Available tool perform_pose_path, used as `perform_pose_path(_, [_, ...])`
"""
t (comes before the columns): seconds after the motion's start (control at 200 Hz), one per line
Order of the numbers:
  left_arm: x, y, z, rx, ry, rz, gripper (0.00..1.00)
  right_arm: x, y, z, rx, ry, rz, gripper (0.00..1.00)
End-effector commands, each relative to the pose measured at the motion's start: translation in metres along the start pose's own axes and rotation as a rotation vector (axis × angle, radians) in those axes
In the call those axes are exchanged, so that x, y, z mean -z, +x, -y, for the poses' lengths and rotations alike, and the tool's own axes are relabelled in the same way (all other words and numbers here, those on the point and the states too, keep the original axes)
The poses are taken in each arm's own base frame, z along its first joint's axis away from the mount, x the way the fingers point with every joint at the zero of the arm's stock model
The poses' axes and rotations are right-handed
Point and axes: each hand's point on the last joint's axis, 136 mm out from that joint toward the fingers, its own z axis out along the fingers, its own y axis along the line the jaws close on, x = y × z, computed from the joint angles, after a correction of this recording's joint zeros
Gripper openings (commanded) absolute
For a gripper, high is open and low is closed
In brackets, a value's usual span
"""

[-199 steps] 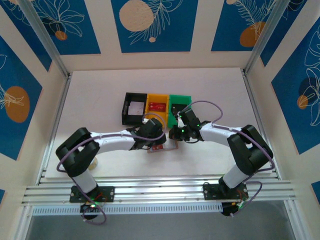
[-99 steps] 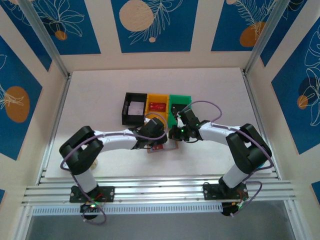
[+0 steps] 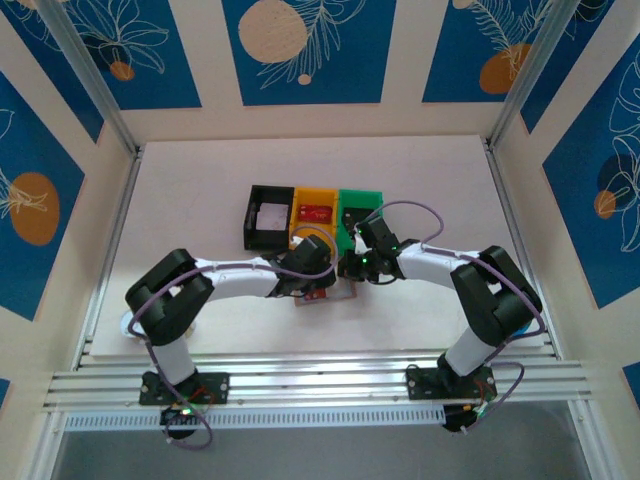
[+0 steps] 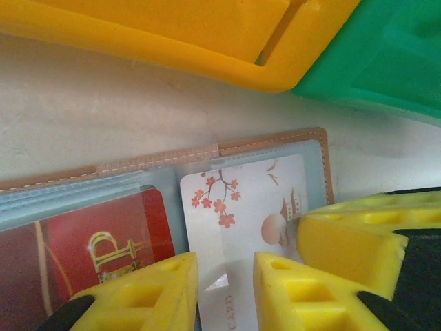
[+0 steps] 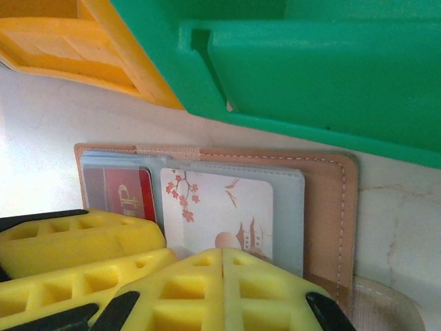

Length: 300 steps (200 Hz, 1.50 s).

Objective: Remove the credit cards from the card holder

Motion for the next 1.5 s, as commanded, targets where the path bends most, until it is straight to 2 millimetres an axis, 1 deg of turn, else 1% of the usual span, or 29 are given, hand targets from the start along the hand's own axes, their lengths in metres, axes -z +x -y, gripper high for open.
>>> perform_pose_path(0.0, [-0.001,0.003,-0.001,-0.029,-0.017,-0.001,0.27,0.001,-0.001,-0.004,-0.012,-0.013,-0.018,0.0])
perform_pose_path(0.475, [0.002,0.003,-0.01,-0.047,-0.055,0.009,0.26,0.0,-0.001,-0.004,-0.014,-0.01,-0.022,0.0])
perform_pose_path(1.005, [0.013,-0.003,-0.005,-0.051,-0.029,0.04,0.26,-0.005,0.001,-0.002,-0.023,-0.002,-0.051,0.0])
perform_pose_path(1.32, [0.007,0.001,-0.014,-0.049,-0.061,0.03,0.26,-0.005,0.001,-0.002,-0.024,0.003,-0.048,0.0])
perform_pose_path(1.495, [0.004,0.001,-0.015,-0.051,-0.074,0.026,0.26,-0.006,0.001,-0.001,-0.025,0.005,-0.053,0.0])
